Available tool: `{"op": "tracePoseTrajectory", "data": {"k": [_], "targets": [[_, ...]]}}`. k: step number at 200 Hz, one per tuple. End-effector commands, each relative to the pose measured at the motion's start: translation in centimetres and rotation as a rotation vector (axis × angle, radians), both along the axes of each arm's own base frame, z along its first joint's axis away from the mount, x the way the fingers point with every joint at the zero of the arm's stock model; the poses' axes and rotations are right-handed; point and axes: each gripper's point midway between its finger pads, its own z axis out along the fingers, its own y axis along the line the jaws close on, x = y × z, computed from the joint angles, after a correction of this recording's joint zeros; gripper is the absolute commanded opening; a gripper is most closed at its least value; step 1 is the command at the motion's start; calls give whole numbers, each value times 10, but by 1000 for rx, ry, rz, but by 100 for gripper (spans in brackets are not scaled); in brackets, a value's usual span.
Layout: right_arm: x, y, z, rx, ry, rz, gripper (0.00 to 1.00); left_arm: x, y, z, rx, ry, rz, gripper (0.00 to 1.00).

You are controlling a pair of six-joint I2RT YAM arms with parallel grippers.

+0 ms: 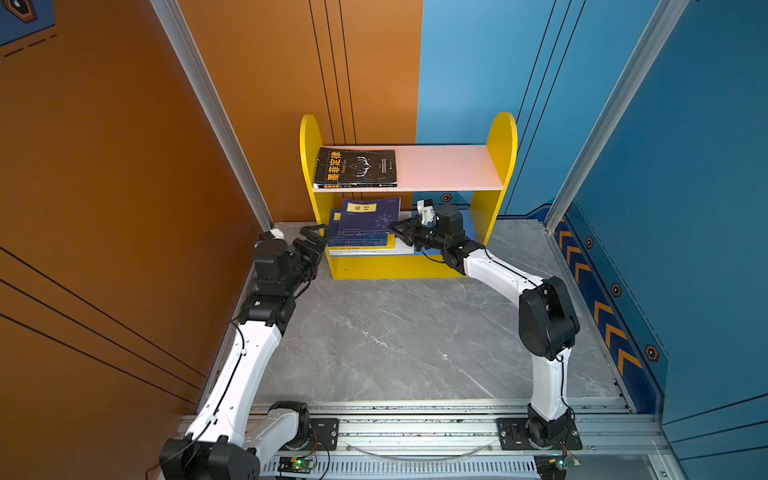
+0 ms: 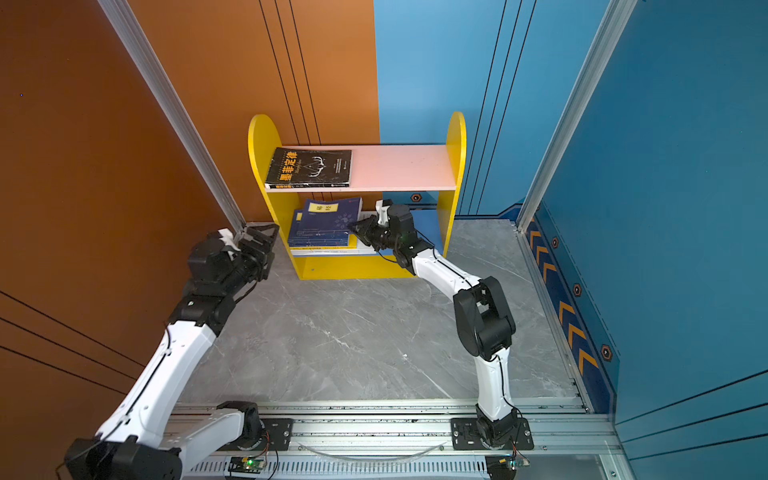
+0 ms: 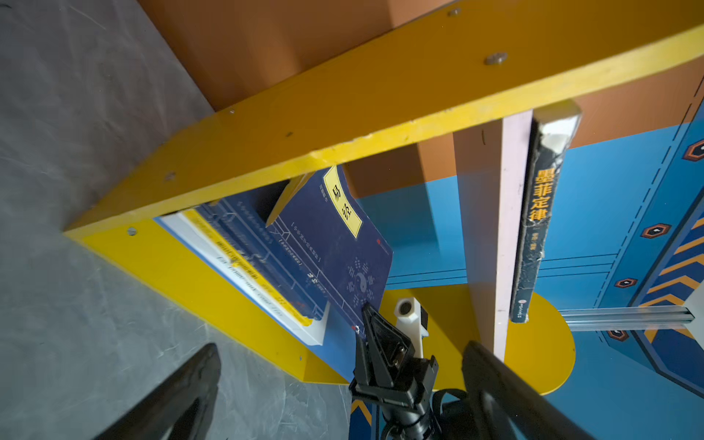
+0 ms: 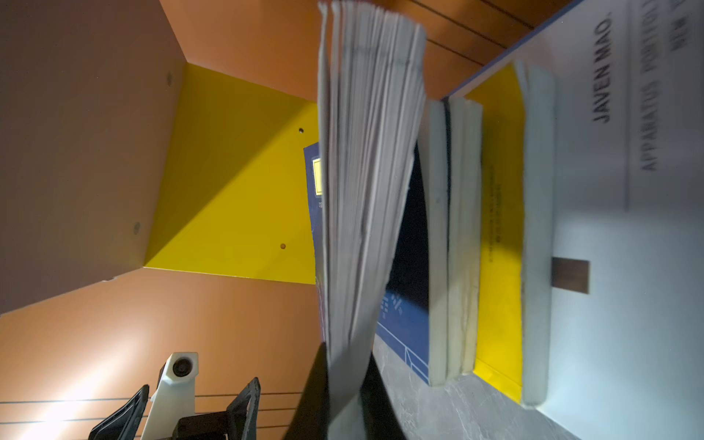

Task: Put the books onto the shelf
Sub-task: 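Push the book against the shelf stack with the right gripper while the left withdraws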

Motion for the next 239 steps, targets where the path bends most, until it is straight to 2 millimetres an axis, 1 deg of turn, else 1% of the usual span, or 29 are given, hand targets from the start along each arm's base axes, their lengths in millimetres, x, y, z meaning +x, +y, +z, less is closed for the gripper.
{"op": "tracePoseTrajectory", "data": {"k": [1, 16, 28, 29, 30, 31, 34, 49, 82, 114, 116, 121, 168, 202, 239], "targets": [[-13, 12, 18, -31, -79, 108, 6, -27, 9, -53, 19, 168, -38, 99], [-13, 16, 17, -44, -83, 119, 7, -31, 20, -65, 13, 190, -17, 98], [-14, 18, 18, -47, -87, 121, 7, -32, 23, -71, 21, 196, -24, 98], [-14, 18, 18, -48, -86, 122, 7, -31, 23, -72, 23, 197, -26, 98], [-12, 20, 9, -54, -72, 125, 7, -31, 23, -72, 26, 198, -27, 98], [-11, 20, 4, -58, -64, 125, 7, -31, 23, -72, 27, 198, -28, 98], [-9, 23, 10, -53, -77, 125, 7, -31, 22, -74, 33, 201, -33, 98], [-7, 27, 9, -55, -77, 118, 7, -26, 21, -77, 61, 196, -61, 98], [1, 29, 9, -45, -71, 76, 7, -11, 20, -83, 85, 197, -92, 98], [7, 26, 2, -55, -49, 36, 7, -1, 20, -81, 82, 184, -94, 98], [7, 26, 2, -54, -50, 33, 7, 2, 21, -76, 86, 159, -92, 98], [8, 25, 1, -54, -46, 25, 7, 4, 21, -74, 87, 147, -94, 98], [14, 25, 5, -14, -36, -12, 7, 14, 18, -75, 73, 142, -111, 98], [12, 30, -1, -36, -24, -3, 7, 23, 18, -74, 74, 136, -122, 98], [8, 37, -7, -48, -16, 18, 7, 42, 16, -71, 74, 123, -122, 98]]}}
